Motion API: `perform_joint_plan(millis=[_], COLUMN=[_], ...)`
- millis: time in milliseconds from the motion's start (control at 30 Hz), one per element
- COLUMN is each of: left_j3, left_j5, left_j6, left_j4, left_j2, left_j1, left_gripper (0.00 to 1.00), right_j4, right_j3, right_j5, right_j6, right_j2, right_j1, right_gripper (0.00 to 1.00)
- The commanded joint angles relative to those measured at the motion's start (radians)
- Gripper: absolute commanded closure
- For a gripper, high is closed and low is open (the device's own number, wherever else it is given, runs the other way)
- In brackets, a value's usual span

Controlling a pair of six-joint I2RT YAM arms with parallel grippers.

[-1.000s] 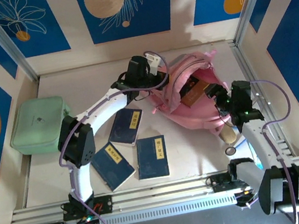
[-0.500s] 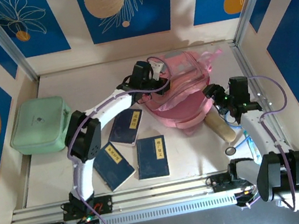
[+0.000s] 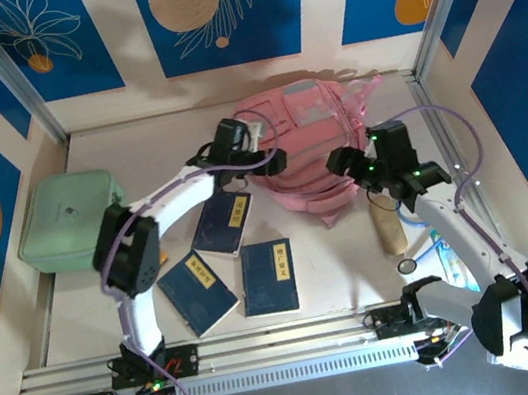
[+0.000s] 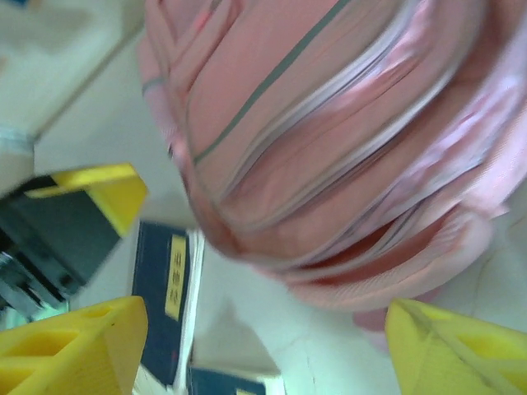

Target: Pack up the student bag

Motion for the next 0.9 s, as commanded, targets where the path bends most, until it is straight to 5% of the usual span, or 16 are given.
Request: perform_joint_plan(millis=[0, 367, 867], left_j3=[-0.129, -0.417, -0.473], left_j5=[-0.07, -0.248, -0.138], left_j6=[-0.052, -0.079, -0.1], left_j4=[-0.02, -0.055, 0.017], left_j2=[-0.16, -0.426, -0.434], left_j1=[0.071, 0.2, 0.264], left_gripper=[0.14, 0.0, 0.0], right_j4=[-0.096, -0.233, -0.306], right_j3=[0.026, 0.143, 0.236], right_j5=[0.07, 0.316, 0.443], right_j6=[-0.065, -0.051, -0.067], right_j2=[0.048, 0.408, 0.672], right_j1=[0.121, 0.6, 0.72], right_gripper=[0.24, 0.26, 0.22])
